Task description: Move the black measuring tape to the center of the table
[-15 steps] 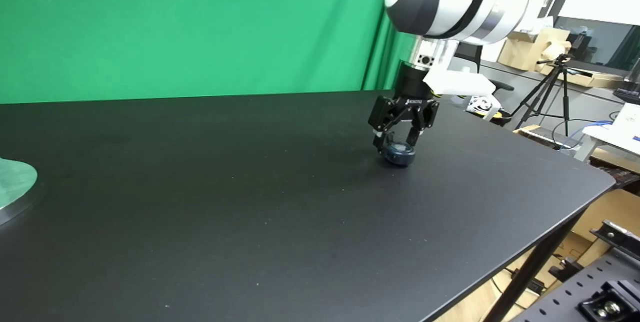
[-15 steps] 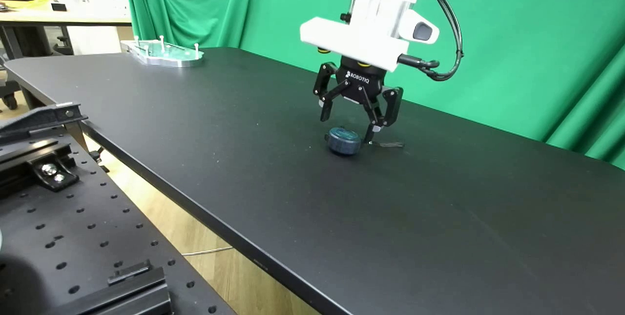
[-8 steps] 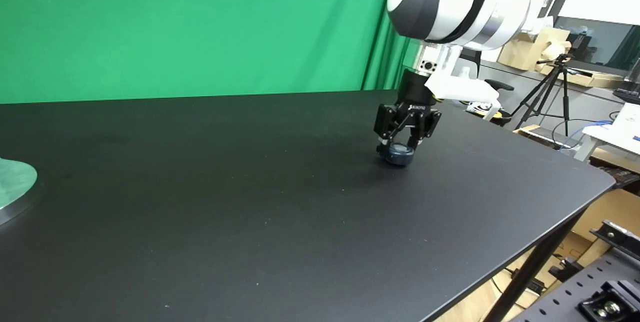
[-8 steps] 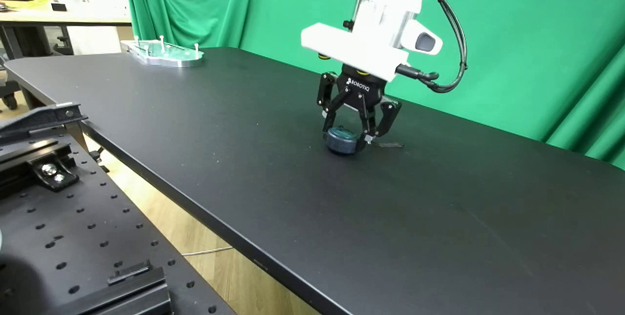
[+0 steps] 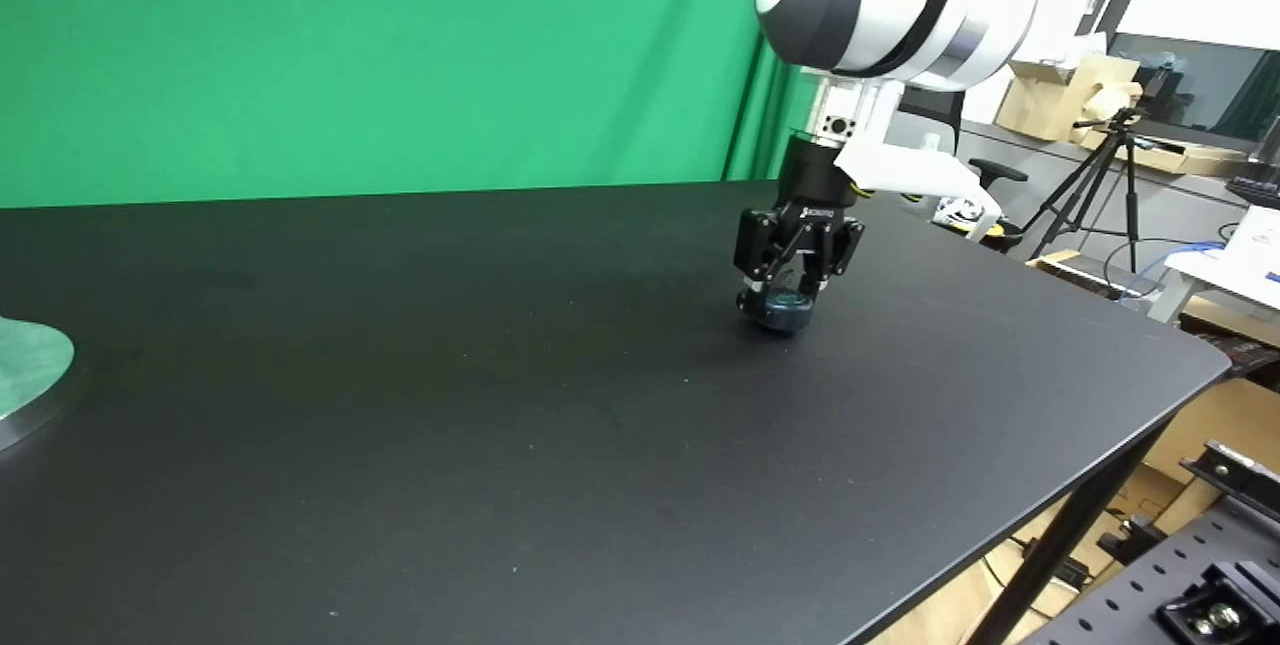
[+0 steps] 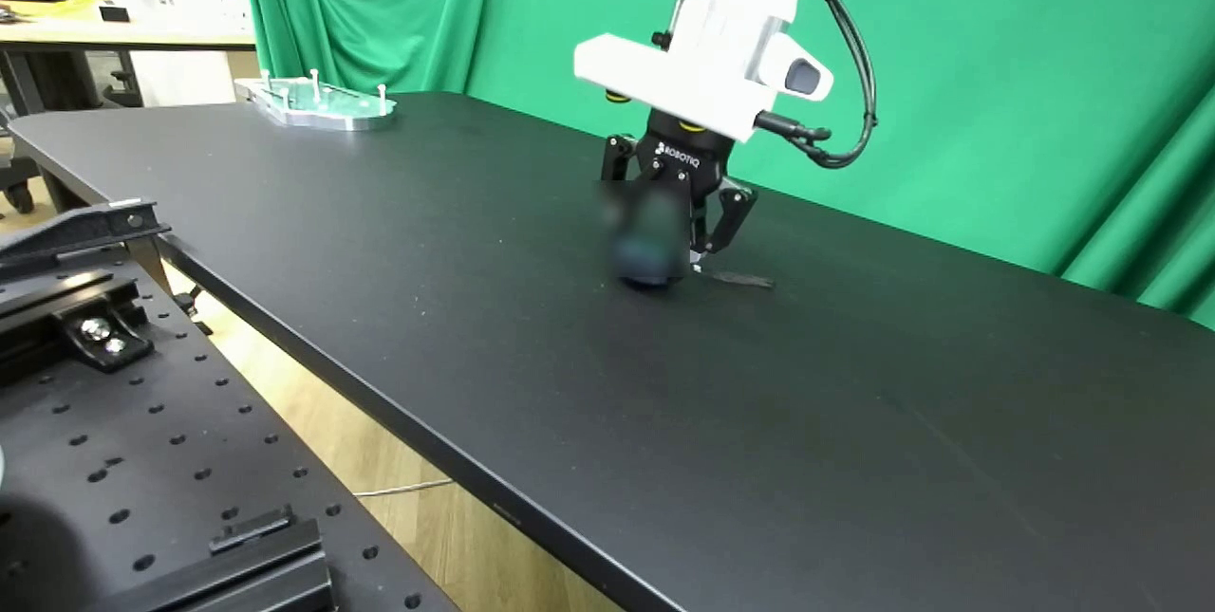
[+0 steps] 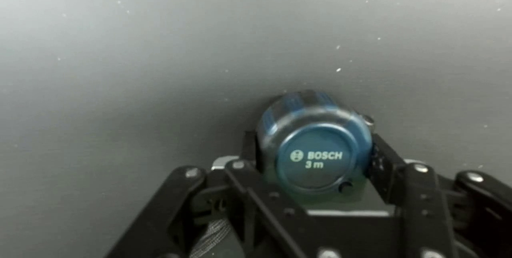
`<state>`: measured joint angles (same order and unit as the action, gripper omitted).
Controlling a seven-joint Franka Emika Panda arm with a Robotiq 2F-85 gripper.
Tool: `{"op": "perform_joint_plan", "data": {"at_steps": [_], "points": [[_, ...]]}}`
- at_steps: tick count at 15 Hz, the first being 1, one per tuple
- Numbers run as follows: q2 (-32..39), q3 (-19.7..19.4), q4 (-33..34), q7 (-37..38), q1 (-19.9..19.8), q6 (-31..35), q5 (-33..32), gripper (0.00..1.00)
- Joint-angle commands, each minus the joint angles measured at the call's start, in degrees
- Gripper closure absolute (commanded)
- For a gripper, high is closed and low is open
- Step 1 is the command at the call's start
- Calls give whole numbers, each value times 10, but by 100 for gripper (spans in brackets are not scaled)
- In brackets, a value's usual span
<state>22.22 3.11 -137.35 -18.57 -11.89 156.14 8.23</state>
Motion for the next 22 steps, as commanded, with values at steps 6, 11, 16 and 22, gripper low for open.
{"op": "perform_joint_plan", "data": {"at_steps": [6,11,16,22], "points": [[0,-3,48,80,128,-59,-116,57],[7,20,60,64,148,-48,-109,57],[13,42,64,41,137,-47,-88,57],[63,50,96,75,166,-29,-92,3]]}}
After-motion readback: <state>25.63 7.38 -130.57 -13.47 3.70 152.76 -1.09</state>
